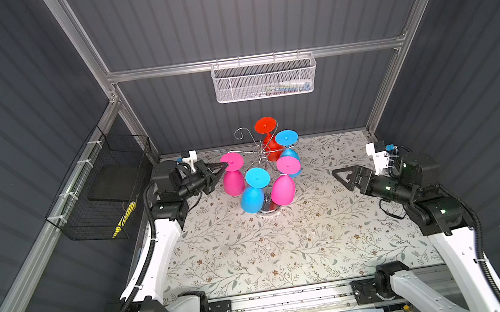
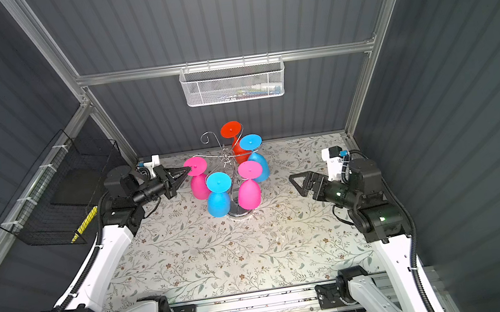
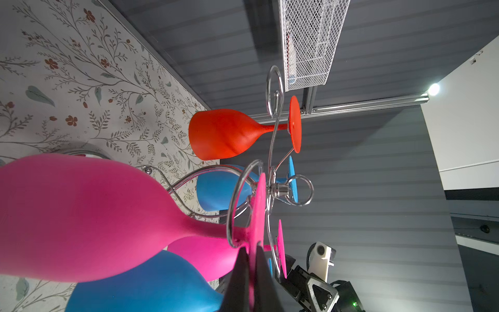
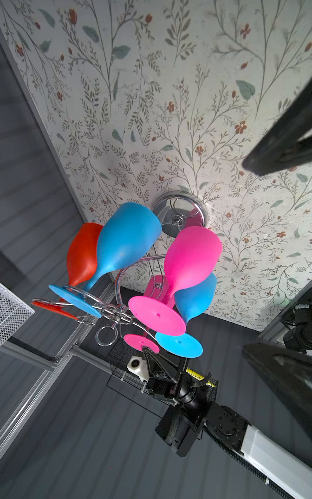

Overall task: Take the wine glass off the wine glass rack
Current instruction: Pick up the wine glass from the wine glass rack.

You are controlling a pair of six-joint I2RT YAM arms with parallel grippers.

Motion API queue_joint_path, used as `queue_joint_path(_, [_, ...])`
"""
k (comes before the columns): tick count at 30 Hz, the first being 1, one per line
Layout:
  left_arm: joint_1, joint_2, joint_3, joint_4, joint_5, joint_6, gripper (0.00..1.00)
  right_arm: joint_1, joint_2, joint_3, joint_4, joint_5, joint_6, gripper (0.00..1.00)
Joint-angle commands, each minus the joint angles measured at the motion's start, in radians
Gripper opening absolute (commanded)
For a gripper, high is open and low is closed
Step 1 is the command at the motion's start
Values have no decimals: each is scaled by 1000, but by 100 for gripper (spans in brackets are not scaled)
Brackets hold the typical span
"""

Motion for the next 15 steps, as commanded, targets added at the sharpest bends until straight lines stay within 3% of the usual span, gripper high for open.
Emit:
queue_joint_path(1, [-3,-29,27,14,2,-26,0,6,-11,-4,8,1,3,99])
queue_joint_path(15, [-3,-38,74,22,-40,-33,0,8,-15,-1,12,3,4,99])
